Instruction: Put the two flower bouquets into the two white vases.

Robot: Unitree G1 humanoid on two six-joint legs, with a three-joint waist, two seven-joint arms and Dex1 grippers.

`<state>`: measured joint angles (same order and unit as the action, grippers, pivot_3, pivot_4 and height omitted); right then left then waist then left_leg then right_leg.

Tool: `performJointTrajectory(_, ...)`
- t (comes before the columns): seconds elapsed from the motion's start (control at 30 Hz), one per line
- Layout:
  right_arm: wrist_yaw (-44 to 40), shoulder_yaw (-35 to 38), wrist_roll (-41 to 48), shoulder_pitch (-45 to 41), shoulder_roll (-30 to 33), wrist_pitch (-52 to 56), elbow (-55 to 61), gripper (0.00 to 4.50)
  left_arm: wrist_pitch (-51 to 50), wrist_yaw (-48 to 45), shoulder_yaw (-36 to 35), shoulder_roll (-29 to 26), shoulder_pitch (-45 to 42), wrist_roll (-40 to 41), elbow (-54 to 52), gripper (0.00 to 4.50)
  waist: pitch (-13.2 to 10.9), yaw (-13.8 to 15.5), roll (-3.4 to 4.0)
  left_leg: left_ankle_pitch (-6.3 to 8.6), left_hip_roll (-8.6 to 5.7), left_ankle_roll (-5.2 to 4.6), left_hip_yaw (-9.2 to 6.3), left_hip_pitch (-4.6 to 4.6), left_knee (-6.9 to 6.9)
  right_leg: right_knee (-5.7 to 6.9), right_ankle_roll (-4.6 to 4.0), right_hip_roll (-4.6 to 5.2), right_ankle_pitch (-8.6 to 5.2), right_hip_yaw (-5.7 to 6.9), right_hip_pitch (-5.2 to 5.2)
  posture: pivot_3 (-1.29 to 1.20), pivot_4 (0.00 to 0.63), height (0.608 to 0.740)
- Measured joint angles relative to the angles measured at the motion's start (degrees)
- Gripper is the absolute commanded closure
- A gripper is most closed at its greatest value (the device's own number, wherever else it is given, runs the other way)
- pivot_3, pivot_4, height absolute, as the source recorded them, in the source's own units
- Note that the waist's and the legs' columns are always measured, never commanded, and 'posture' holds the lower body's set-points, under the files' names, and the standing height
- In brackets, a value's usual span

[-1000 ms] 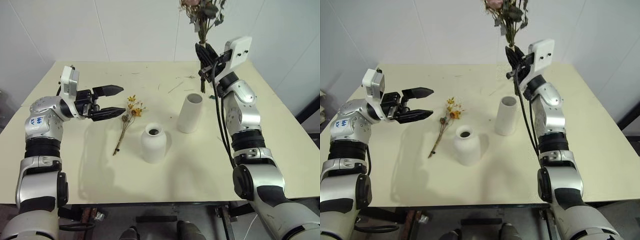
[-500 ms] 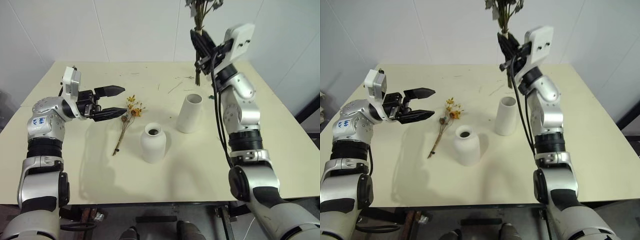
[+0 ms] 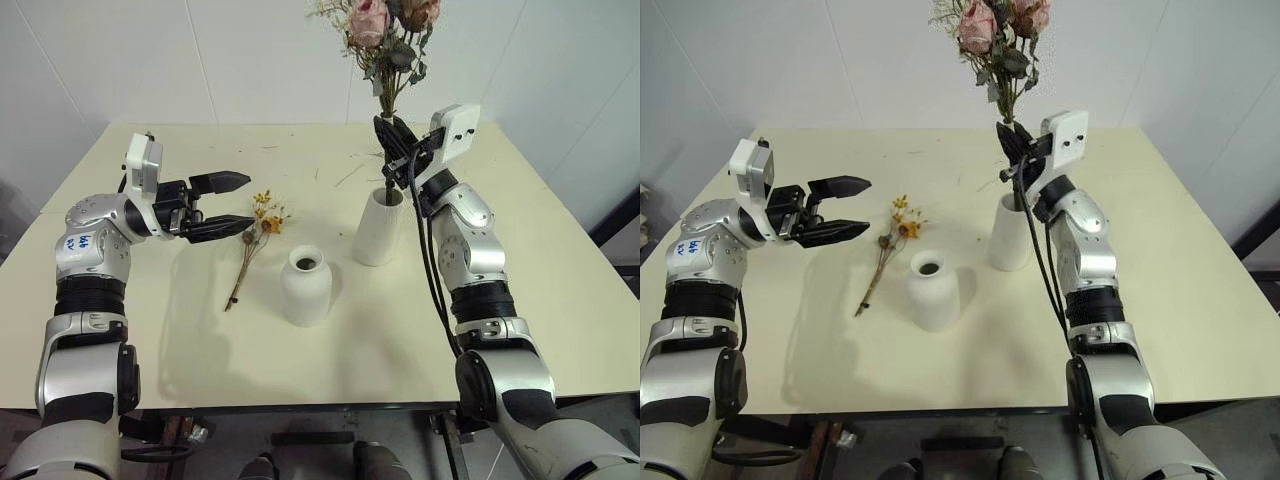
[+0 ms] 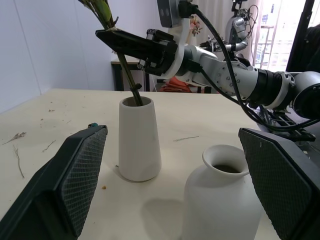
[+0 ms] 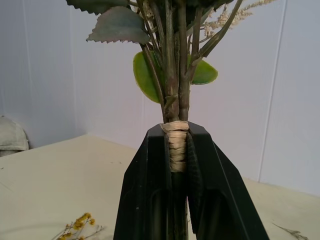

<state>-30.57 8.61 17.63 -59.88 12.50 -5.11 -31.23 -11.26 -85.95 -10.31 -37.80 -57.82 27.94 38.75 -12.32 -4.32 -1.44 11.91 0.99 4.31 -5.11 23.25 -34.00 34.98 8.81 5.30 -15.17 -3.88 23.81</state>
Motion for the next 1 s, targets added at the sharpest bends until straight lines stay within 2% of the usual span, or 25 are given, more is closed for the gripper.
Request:
performJointTrajectory(0.17, -0.12, 0.31, 0.04, 1.74, -0.07, -1.13, -0.67, 4.43, -0.11, 0.00, 0.00, 0.00, 0.03, 0.00, -0.09, 0.00, 0.00, -0.12, 0.00, 0.00, 0.00, 0.00, -0.01, 0.00, 0.00, 0.00, 0.00, 0.00, 0.00, 0.00, 0.00, 0.00, 0.150, 0.740)
performJointTrajectory(0.37, -0.12, 0.17, 0.12, 5.69, -1.23, -1.09, 0.61, 2.39, -0.57, 0.00, -0.04, -0.03, 0.80, 0.00, -0.88, 0.00, 0.00, -0.31, 0.00, 0.00, 0.00, 0.00, -0.01, 0.00, 0.00, 0.02, 0.00, 0.00, 0.00, 0.00, 0.00, 0.00, 0.150, 0.740)
performJointTrajectory(0.6, -0.07, -0.41, 0.62, 6.65, -1.35, 0.72, 7.78, 0.02, -0.75, 0.01, -0.04, 0.00, 0.87, 0.01, -2.00, 0.00, 0.00, -0.31, 0.00, 0.00, 0.00, 0.00, -0.03, -0.01, 0.00, 0.02, 0.00, 0.00, -0.01, 0.00, -0.01, 0.00, 0.150, 0.740)
performJointTrajectory(0.77, -0.23, -1.54, 2.15, 12.01, 0.21, 7.27, 19.06, 0.02, -0.79, 0.02, -0.05, 0.65, 1.12, 0.12, -2.34, 0.00, 0.00, -0.12, 0.00, 0.00, 0.00, 0.00, -0.04, 0.01, 0.00, 0.00, 0.01, 0.00, -0.02, 0.00, -0.01, 0.00, 0.150, 0.740)
performJointTrajectory(1.0, -2.83, -1.91, 7.72, 22.84, 9.82, 22.27, 39.66, 0.02, -0.76, 0.83, -0.22, 1.53, 2.23, 0.13, -2.63, 0.00, 0.00, 1.09, -0.01, 0.00, -0.01, 0.00, -0.04, 0.00, -0.05, -0.12, -0.01, 0.00, -0.05, 0.00, -0.01, 0.00, 0.150, 0.740)
